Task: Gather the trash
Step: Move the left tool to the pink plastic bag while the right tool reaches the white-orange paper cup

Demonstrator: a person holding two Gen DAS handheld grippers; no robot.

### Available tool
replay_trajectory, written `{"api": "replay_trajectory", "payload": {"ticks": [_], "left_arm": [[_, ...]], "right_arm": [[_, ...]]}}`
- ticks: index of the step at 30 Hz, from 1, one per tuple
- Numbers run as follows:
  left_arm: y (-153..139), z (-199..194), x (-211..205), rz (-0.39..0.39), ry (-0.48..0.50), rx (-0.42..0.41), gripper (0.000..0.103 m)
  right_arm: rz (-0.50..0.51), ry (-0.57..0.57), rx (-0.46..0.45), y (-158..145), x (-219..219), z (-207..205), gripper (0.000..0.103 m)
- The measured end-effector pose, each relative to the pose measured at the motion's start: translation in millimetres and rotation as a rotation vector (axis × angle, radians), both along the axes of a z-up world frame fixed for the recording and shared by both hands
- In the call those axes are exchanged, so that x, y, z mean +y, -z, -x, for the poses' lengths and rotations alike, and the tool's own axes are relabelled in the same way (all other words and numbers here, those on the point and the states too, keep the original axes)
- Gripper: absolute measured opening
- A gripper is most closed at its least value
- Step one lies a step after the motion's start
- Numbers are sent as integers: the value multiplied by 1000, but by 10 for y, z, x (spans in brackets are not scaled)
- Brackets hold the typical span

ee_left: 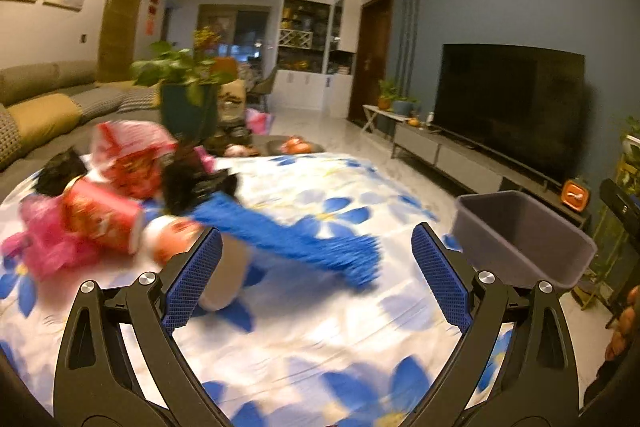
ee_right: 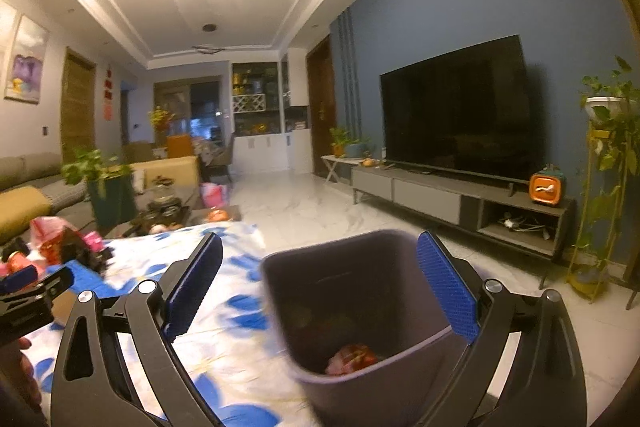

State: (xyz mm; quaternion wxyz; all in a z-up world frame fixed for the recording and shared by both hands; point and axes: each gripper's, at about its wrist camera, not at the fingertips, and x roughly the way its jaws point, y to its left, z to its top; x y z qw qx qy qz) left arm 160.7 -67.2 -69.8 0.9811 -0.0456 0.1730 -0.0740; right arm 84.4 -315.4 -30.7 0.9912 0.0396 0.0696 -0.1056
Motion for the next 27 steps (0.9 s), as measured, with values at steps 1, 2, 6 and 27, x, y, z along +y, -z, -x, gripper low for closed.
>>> {"api": "replay_trajectory", "payload": {"ticks": [1,2,6,27], "left_arm": [[13,37,62,-3,-14,2,94],[20,67,129,-9,-31,3,94],[68,203,478,-32,-117,5,94],[146,482,1766,-20,-372,-4,94]], "right_arm": [[0,-21,8,21,89,-6,94],[-1,-37,15,37,160,-15,94],[-12,-107,40,92,471,-50,94],[-2,-460,194,445,1991,-548,72]]}}
